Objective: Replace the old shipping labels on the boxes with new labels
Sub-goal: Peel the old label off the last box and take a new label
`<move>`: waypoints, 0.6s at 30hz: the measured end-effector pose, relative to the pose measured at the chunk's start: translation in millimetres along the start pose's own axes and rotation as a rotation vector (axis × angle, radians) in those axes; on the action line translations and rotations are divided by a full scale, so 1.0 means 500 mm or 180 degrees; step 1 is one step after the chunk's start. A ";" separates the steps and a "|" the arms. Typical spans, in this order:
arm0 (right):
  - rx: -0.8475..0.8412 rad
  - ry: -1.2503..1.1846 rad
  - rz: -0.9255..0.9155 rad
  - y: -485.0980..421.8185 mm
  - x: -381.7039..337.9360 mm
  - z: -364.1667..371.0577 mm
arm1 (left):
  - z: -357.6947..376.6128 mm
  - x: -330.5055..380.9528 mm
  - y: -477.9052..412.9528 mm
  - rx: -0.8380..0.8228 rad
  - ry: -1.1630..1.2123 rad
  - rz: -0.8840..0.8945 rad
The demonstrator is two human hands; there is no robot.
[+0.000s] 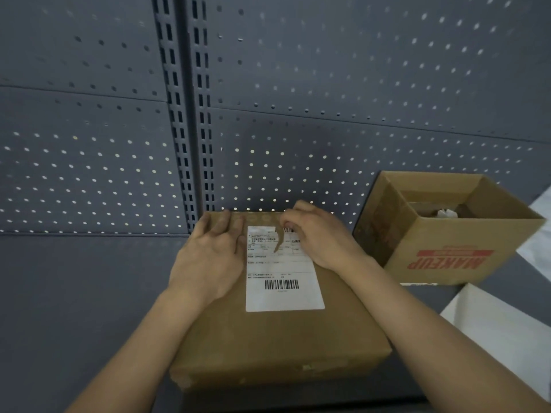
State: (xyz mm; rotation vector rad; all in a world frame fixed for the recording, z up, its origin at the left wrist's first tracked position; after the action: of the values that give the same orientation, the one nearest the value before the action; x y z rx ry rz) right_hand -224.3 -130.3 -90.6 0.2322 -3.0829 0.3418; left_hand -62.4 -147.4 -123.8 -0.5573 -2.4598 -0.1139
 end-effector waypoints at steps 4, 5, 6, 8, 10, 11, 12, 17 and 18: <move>0.0011 0.0052 -0.0034 -0.003 0.000 0.003 | -0.012 0.013 0.009 0.0071 0.0059 -0.0039; 0.0005 0.0054 -0.0037 -0.004 0.001 0.005 | -0.013 0.013 0.009 0.0079 0.0069 -0.0057; -0.0001 0.0050 -0.0037 -0.005 0.001 0.007 | -0.015 0.013 0.010 0.0086 0.0077 -0.0067; -0.0005 0.0042 -0.0033 -0.006 0.001 0.010 | -0.016 0.012 0.011 0.0114 0.0094 -0.0082; -0.0010 0.0033 -0.0035 -0.009 0.000 0.013 | -0.018 0.010 0.010 0.0141 0.0083 -0.0073; -0.0033 0.0041 -0.0040 -0.011 0.000 0.016 | -0.018 0.010 0.009 0.0146 0.0075 -0.0074; -0.0067 0.0062 -0.0048 -0.011 0.000 0.018 | -0.018 0.010 0.009 0.0150 0.0060 -0.0071; 0.0118 -0.0278 0.0143 -0.001 0.018 0.009 | -0.019 0.008 0.008 0.0196 0.0059 -0.0054; 0.0176 -0.0352 0.0168 0.001 0.020 0.006 | -0.018 0.008 0.009 0.0201 0.0061 -0.0048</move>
State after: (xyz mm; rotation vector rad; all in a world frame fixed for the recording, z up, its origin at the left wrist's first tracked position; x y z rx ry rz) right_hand -234.3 -132.1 -93.2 0.1776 -3.1961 0.4308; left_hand -58.7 -144.0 -114.1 -0.5083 -2.4402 -0.0471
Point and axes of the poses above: each hand's wrist, its own y-axis away from the middle knuckle, its own z-axis out of the palm, x = y × z, the point moved 9 cm from there along -y, towards the middle knuckle, and after that the axes turned 15 degrees about y, right-handed, at the moved point
